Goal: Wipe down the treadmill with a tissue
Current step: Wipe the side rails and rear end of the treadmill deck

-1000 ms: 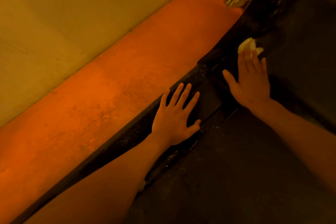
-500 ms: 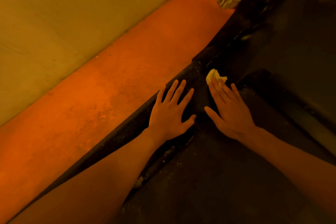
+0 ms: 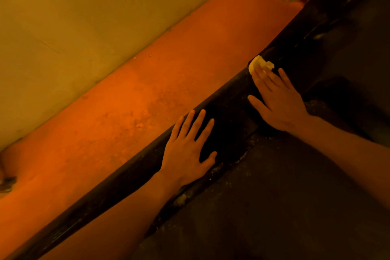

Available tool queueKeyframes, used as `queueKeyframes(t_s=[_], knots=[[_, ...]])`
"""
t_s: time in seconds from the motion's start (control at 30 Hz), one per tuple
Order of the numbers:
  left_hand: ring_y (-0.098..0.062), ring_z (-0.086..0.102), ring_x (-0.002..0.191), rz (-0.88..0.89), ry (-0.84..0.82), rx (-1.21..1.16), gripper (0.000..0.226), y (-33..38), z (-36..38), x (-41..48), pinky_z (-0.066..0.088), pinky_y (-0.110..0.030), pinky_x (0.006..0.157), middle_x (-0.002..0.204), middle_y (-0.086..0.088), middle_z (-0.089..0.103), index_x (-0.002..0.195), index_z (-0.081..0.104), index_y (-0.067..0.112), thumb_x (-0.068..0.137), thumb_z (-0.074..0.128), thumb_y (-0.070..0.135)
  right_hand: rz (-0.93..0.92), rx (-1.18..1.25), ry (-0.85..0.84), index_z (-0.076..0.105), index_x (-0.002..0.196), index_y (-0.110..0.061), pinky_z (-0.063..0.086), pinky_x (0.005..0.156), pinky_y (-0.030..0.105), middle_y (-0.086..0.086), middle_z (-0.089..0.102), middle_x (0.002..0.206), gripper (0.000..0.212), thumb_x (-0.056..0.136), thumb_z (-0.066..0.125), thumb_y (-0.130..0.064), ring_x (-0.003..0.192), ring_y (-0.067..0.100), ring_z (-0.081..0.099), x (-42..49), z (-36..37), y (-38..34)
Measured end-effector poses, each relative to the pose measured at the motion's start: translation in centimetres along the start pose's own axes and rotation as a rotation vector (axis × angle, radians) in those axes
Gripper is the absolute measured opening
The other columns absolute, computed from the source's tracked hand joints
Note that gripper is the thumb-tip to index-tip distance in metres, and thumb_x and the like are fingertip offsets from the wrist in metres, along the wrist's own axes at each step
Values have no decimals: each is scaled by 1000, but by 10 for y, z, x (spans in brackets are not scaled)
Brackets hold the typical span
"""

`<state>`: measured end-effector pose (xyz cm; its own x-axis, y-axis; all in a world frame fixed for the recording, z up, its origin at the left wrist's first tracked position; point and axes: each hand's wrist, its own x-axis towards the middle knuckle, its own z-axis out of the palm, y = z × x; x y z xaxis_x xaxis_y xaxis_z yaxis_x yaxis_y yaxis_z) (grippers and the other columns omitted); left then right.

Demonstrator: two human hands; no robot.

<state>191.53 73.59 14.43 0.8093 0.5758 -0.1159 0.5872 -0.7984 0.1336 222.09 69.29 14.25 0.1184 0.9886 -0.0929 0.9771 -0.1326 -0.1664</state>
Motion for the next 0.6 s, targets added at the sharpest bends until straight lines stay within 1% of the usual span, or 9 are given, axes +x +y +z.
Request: queueKeyframes(t_s=[0.1,0.17,0.27,0.33,0.37,0.43,0.5,0.53,0.6], knots=[[-32,0,160,1,-5,19,76,-3,1,-6,5,-53,129,174,-7,8,166,19,24,102,34,62,59,83,6,12,166,-11,-3,130,46,7,9,174,83,104,3,-65,161,20,3,0,0,-9],[-31,-1,160,-6,-12,45,77,-2,2,-5,2,-51,129,174,-7,6,166,17,24,102,33,63,90,140,17,15,165,-9,-1,130,45,9,12,173,84,104,5,-65,160,23,8,-5,0,-27],[-30,-2,160,-10,-14,36,76,0,2,-6,1,-48,129,174,-8,5,166,17,23,103,34,62,-51,139,-13,18,165,-8,6,130,46,11,17,172,79,106,13,-61,160,24,12,-19,5,-53],[-30,-3,160,-1,-17,27,76,-1,1,-7,2,-49,130,174,-8,4,166,16,22,104,33,62,-150,70,-38,17,165,-9,8,130,46,10,18,172,81,105,14,-63,160,24,13,-14,1,-44],[-30,-4,160,1,-23,26,76,-1,1,-6,2,-49,130,174,-8,3,167,15,22,104,33,62,-137,37,-38,19,165,-9,7,130,47,11,20,171,84,104,11,-66,159,25,15,-4,-3,-33],[-30,-5,160,1,-35,27,77,-1,1,-6,3,-50,130,174,-8,1,167,13,22,104,32,62,-22,-1,-27,27,162,-7,3,130,48,14,30,167,91,101,3,-71,157,28,21,21,-12,-11],[-29,-6,160,1,-44,25,77,-1,1,-5,4,-51,130,174,-8,0,167,12,22,104,31,62,58,18,-41,40,155,-6,2,130,48,14,41,161,93,100,2,-70,154,29,28,40,-16,-8],[-29,-6,160,1,-48,26,77,-1,1,-5,4,-51,130,174,-8,0,167,12,22,104,31,62,63,57,-42,46,150,-6,3,130,49,13,47,156,91,100,3,-70,151,28,32,44,-17,-18],[-29,-6,160,2,-48,21,77,0,1,-5,5,-51,130,174,-9,0,167,12,21,104,32,62,-3,137,-50,53,140,-10,8,129,49,9,55,146,86,101,5,-69,144,26,41,39,-16,-50]])
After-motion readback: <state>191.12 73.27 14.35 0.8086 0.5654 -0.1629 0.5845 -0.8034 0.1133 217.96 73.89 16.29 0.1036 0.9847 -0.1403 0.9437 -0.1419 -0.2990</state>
